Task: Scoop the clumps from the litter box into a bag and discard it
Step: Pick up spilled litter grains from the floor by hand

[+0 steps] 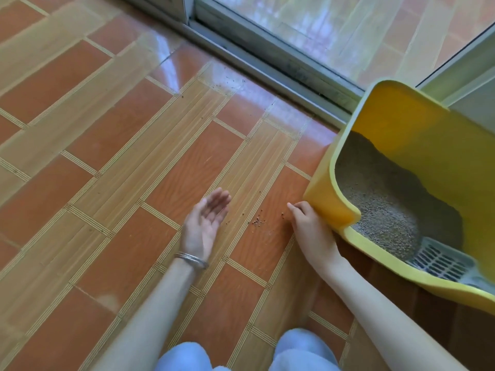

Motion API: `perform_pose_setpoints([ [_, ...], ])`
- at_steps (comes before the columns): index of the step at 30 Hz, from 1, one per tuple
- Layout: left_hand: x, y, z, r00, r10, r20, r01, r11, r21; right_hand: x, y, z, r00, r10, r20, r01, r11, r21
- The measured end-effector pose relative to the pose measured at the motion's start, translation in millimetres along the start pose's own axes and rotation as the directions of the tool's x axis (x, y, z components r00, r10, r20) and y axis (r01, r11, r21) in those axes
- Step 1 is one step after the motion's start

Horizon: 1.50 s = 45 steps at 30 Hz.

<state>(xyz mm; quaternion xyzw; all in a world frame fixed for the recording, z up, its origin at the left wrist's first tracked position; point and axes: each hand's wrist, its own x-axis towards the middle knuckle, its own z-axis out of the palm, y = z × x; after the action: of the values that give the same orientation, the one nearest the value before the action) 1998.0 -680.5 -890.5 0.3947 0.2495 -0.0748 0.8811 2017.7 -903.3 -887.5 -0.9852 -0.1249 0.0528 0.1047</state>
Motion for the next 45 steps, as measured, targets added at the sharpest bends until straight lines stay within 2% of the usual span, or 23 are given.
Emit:
perform_pose_setpoints([
  [3,5,3,-7,0.994,-0.099,-0.035,0.085,0.954,-0.287,6,-1,7,0.999,0.028,-0.021,-0.027,0.999,0.044],
  [7,9,4,-12,0.992,-0.127,-0.027,0.104,0.904,-0.415,11,-2,15,0.999,0.038,-0.035,-0.035,0.997,0.075],
  [17,2,-9,-8,0.986,-0.169,0.013,0.158,0.889,-0.429,8,-1,15,0.997,0.012,-0.07,-0.003,0.992,0.124],
  [20,1,-10,-6,0.987,-0.161,0.015,0.154,0.905,-0.396,7,0,18,0.997,0.018,-0.07,-0.007,0.989,0.148],
  [26,-1,-13,-3,0.988,-0.154,0.033,0.156,0.931,-0.331,8,-3,23,0.997,0.007,-0.078,0.001,0.996,0.09],
  [30,-2,-12,-4,0.992,-0.126,0.028,0.129,0.96,-0.247,14,-7,23,1.0,0.002,-0.028,0.0,0.997,0.082],
  [32,-3,-10,-3,0.991,-0.132,0.024,0.134,0.963,-0.232,15,-11,18,1.0,0.01,0.011,-0.012,0.986,0.167],
  [35,-4,-10,3,0.976,-0.217,0.003,0.208,0.931,-0.299,11,-29,-2,1.0,-0.017,-0.002,0.016,0.903,0.43],
  [37,-6,-12,7,0.962,-0.273,0.009,0.259,0.899,-0.352,6,-51,-17,0.995,-0.095,-0.033,0.096,0.815,0.571],
  [40,-10,-12,11,0.947,-0.319,0.026,0.305,0.876,-0.373,-2,-74,-24,0.974,-0.226,-0.023,0.19,0.756,0.626],
  [42,-11,-11,11,0.945,-0.326,0.026,0.307,0.86,-0.408,-3,-70,-21,0.981,-0.19,-0.033,0.166,0.75,0.64],
  [45,-11,-9,5,0.948,-0.315,0.03,0.288,0.819,-0.496,-1,-47,-10,0.998,-0.024,-0.06,0.056,0.791,0.609],
])
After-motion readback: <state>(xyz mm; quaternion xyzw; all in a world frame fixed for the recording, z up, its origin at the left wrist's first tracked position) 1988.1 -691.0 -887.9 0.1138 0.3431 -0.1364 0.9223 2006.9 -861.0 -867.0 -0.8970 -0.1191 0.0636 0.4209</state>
